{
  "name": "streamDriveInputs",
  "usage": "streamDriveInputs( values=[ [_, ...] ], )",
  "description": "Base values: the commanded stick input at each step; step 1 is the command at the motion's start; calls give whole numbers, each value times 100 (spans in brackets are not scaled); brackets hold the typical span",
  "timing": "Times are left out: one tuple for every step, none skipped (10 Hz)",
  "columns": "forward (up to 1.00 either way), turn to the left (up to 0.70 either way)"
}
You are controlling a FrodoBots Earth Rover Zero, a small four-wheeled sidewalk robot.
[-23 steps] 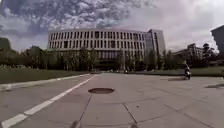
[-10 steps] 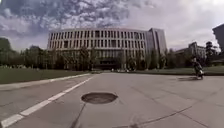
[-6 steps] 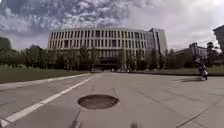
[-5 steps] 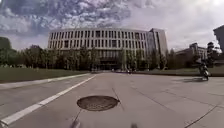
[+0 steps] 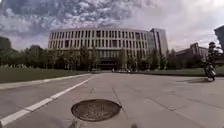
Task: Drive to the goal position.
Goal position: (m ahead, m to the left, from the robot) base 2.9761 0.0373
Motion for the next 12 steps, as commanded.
streamDriveInputs(
  values=[
    [70, 0],
    [70, 0],
    [70, 0],
    [70, 0],
    [70, 0],
    [70, 0],
    [70, 0],
    [70, 0],
    [70, 0],
    [70, 0],
    [70, 0],
    [70, 0]
  ],
)
